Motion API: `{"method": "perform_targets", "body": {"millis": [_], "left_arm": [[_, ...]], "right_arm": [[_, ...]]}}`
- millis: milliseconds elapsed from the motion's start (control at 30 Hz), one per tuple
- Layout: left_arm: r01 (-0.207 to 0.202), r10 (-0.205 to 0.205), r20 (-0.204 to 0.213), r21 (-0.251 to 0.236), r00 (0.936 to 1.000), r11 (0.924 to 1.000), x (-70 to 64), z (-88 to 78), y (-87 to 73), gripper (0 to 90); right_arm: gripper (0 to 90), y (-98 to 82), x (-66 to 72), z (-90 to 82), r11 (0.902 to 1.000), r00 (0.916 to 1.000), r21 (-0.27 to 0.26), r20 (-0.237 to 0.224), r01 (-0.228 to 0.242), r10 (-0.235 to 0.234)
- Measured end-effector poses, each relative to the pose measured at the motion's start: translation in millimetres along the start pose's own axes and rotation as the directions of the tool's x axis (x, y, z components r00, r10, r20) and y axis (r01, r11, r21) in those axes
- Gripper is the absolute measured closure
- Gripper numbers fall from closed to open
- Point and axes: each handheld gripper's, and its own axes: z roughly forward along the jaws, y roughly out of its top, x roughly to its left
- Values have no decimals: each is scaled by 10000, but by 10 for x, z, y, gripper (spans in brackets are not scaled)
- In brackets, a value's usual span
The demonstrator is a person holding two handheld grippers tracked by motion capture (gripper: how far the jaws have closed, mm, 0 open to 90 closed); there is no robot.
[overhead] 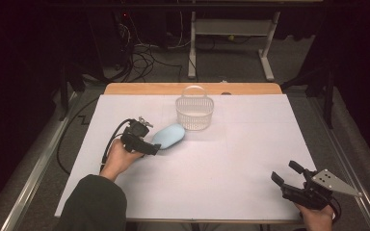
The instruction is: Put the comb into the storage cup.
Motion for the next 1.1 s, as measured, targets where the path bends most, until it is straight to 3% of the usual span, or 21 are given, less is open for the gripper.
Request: {"method": "perform_targets", "body": {"millis": [167,367,633,667,833,1100], "left_arm": [[44,-60,252,619,9997,9981,20,40,17,142],[-1,-66,640,1039,9979,9946,22,75,50,143],[-53,-18,494,1450,9988,9894,32,146,65,147],[-135,72,436,1442,9990,9895,26,150,63,204],[-152,98,351,1576,9993,9874,12,187,68,206],[-426,352,442,1794,9984,9829,-18,226,75,324]], "right_arm": [[202,-2,-8,1,10000,10000,4,1,-33,33],[203,-4,-9,-2,10000,10000,-9,1,-91,91],[204,-6,-14,0,9999,9999,-18,18,-116,116],[204,-6,-15,0,9999,9999,-21,16,-129,129],[205,-6,-15,-2,9999,9999,-21,14,-145,145],[207,-7,-14,-1,9999,9999,-9,-8,-107,107]]}}
